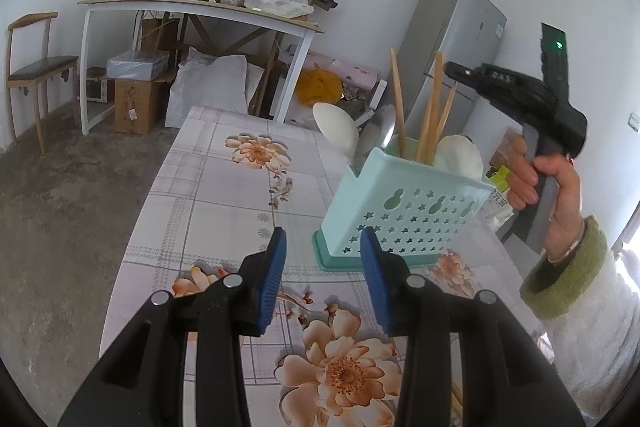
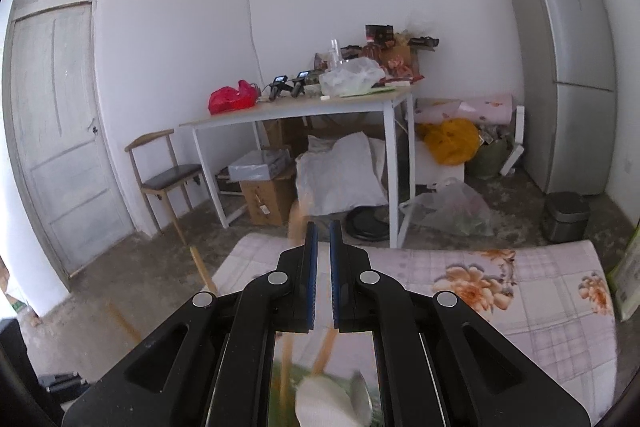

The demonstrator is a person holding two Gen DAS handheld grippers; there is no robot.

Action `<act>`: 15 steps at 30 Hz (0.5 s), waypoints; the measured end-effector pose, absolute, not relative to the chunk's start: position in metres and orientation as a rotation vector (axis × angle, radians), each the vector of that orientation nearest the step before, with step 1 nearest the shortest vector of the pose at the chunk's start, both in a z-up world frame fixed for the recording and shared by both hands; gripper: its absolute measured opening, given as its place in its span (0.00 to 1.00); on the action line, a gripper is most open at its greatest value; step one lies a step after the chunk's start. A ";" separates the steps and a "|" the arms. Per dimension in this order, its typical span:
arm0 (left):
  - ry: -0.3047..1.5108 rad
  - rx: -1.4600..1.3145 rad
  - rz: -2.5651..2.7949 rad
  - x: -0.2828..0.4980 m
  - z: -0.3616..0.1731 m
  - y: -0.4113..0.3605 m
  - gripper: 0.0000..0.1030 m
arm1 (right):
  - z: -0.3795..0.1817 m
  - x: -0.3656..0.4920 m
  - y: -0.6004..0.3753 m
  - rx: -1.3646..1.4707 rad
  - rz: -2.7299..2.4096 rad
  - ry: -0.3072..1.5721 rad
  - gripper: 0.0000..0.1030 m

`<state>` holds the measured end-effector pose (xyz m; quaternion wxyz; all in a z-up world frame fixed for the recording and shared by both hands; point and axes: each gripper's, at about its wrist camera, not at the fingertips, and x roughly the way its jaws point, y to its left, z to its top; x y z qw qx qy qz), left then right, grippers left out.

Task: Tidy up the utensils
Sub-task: 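Lower the chopstick into the green holder and open the right gripper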

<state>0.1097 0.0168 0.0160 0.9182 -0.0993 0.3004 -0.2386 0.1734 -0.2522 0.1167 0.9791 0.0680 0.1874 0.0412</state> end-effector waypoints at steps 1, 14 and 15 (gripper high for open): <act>0.617 -0.205 -0.492 0.110 0.016 0.016 0.36 | 0.117 0.169 -0.253 0.132 0.087 0.378 0.04; 0.683 -0.151 -0.563 0.103 0.010 -0.013 0.41 | 0.113 0.071 -0.273 0.199 0.118 0.412 0.32; 0.697 -0.141 -0.576 0.102 0.008 -0.017 0.41 | 0.109 0.064 -0.273 0.207 0.120 0.424 0.35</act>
